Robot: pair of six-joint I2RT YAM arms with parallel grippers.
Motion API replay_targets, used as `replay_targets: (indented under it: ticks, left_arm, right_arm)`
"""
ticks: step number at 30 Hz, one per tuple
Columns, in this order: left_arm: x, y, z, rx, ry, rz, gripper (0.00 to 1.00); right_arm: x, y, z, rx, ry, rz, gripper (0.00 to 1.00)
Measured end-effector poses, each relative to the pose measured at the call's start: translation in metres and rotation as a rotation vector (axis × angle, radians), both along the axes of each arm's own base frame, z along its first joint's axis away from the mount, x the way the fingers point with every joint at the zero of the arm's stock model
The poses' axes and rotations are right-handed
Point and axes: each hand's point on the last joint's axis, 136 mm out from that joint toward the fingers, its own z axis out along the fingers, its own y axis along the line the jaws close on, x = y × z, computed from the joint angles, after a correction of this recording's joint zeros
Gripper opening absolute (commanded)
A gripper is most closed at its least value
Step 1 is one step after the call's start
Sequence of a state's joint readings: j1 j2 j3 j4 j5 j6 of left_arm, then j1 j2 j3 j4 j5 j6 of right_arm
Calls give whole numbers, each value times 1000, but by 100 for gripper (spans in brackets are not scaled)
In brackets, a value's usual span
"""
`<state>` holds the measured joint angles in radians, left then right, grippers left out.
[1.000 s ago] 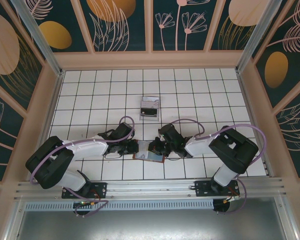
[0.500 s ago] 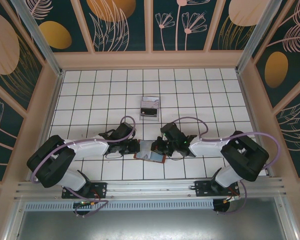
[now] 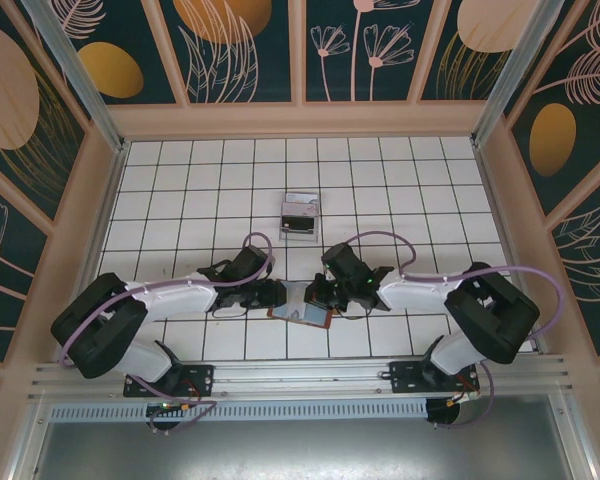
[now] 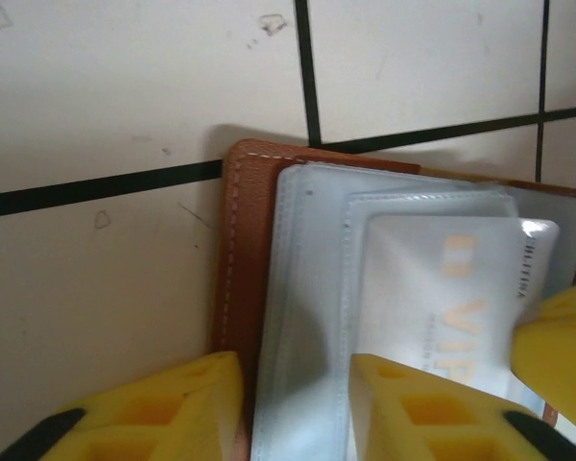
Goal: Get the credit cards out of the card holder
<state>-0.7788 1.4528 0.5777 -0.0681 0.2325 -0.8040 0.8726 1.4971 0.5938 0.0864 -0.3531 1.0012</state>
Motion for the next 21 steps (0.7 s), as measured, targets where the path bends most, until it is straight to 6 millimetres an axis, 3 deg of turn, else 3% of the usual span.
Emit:
replay_targets:
  ticks: [4, 8, 21]
  left_arm:
    - [-2, -2, 2, -13, 5, -10, 54]
    - [-2, -5, 2, -20, 8, -18, 55]
    - [-1, 1, -10, 141, 9, -36, 43]
  right_arm:
    - [0, 5, -6, 11, 11, 12, 4]
    - [0, 9, -6, 27, 13, 18, 4]
    - [2, 12, -5, 42, 12, 17, 3]
